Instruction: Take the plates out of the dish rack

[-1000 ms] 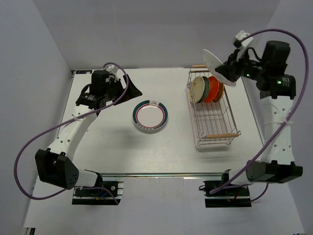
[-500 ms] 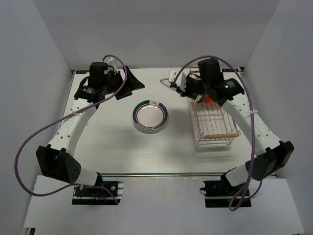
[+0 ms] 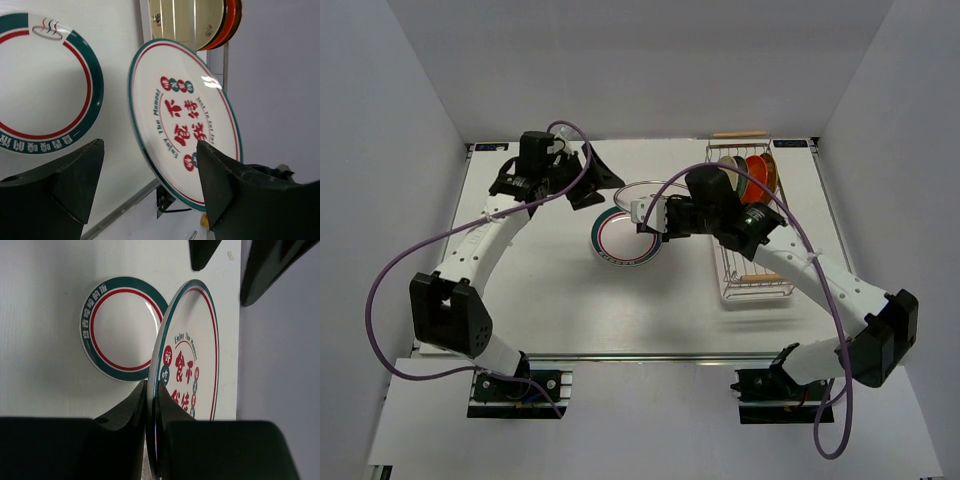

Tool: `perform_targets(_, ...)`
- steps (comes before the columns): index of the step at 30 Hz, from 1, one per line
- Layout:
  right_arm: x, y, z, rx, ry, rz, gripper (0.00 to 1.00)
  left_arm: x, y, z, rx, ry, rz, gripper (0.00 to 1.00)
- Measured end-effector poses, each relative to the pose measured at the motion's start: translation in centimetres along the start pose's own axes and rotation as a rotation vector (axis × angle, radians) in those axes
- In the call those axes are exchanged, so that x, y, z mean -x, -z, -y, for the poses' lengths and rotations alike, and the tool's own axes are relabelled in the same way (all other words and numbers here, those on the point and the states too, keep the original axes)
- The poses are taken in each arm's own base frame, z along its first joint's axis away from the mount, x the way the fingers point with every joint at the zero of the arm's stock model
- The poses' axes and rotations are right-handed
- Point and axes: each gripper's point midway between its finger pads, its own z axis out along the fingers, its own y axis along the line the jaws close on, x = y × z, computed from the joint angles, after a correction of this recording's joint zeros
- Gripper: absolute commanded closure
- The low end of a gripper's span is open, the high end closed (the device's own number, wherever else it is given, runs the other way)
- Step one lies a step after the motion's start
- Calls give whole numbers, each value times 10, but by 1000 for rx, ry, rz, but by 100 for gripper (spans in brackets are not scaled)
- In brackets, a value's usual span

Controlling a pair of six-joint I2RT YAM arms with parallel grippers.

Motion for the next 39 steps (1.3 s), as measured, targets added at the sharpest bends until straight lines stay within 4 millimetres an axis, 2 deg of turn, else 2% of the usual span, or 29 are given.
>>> perform_targets(1, 3, -1, -1, -6, 7, 9, 100, -3, -2, -3, 0, 7, -8, 21)
perform_targets(2, 7, -1, 0, -15, 13, 21, 100, -6, -4, -7, 1, 14, -17, 30)
perform_targets(6, 25, -5, 3, -42, 42, 69, 100, -19, -9, -19, 3, 37, -46, 34)
perform_targets(8, 28, -8, -1, -37, 46, 76, 100, -23, -10, -21, -5, 42, -50, 39)
perform_targets(11, 34, -12, -7, -27, 53, 89, 100, -28, -10, -23, -15, 46, -56, 57)
perform_targets(12, 36, -13, -9, -23, 55, 93, 100, -28, -10, -22, -21, 45, -57, 70)
perform_targets(14, 38, -16, -12, -23, 71, 94, 95, -26, -10, -20, -22, 78, -50, 83)
perform_targets(15, 39, -18, -15, -19, 78, 96, 94, -25, -9, -21, -17, 115, -49, 95)
perform_targets(16, 39, -20, -17, -18, 83, 94, 91, -23, -8, -21, -10, 160, -45, 100)
perform_targets(19, 39, -25, -22, -26, 86, 95, 72, -22, -7, -25, 13, 234, -42, 100)
perform_targets(20, 38, -26, -24, -23, 66, 95, 56, -22, -8, -25, 11, 223, -41, 100)
perform_targets(21, 37, -27, -26, -18, 36, 95, 49, -23, -8, -24, 4, 193, -40, 100)
perform_targets(22, 36, -28, -27, -20, 11, 96, 17, -23, -8, -23, 0, 159, -38, 100)
perform_targets(23, 35, -28, -28, -24, -18, 101, 11, -24, -9, -22, -3, 137, -38, 100)
perform_targets(26, 33, -26, -29, -43, -93, 112, 11, -24, -10, -26, 6, 74, -31, 100)
perform_targets(31, 22, -8, -30, -128, -328, 75, 11, -16, -12, -41, 69, 5, 18, 100)
perform_targets(33, 10, 3, -27, -205, -433, 38, 11, -13, -14, -52, 105, -21, 40, 100)
perform_targets(39, -43, 38, -13, -499, -812, -111, 11, -20, -23, -99, 236, -86, 52, 100)
